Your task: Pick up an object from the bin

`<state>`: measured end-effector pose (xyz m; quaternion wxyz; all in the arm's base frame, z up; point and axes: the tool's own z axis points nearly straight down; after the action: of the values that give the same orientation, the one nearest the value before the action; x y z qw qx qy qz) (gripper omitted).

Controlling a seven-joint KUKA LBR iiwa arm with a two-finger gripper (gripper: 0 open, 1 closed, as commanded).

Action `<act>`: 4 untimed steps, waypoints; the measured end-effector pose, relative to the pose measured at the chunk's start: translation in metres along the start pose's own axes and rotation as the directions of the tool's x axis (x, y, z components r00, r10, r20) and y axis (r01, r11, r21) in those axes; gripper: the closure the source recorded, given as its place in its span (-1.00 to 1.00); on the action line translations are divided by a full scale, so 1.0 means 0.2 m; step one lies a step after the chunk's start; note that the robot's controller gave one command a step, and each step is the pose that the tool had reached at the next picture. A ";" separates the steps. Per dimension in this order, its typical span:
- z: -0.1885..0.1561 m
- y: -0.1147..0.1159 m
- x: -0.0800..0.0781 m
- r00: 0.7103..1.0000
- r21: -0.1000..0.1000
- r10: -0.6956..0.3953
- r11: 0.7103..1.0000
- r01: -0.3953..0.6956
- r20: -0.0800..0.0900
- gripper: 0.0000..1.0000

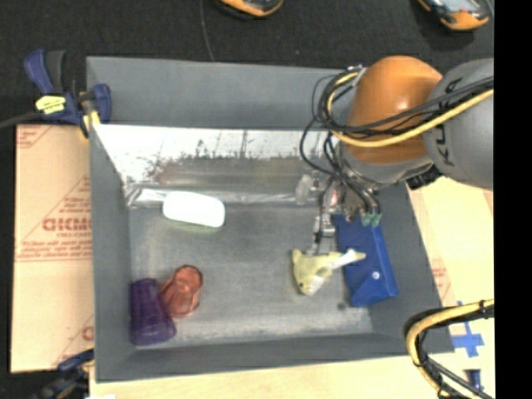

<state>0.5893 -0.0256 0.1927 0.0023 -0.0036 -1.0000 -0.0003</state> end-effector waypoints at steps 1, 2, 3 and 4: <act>-0.03 0.00 -0.01 1.000 0.001 -0.001 1.000 0.001 0.008 -1.00; 0.36 -0.23 0.08 0.986 0.004 -0.168 0.986 0.168 0.010 -1.00; 0.33 -0.45 0.23 0.960 0.009 -0.280 0.960 0.280 0.018 -1.00; 0.47 -0.34 0.18 0.912 0.004 -0.410 0.912 0.410 0.007 -1.00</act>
Offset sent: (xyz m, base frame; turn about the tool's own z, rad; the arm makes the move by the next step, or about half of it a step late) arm -0.0282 -0.0744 -0.1227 -0.2658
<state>0.5530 -0.0926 0.0988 -0.0017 0.2059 -0.9786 0.0006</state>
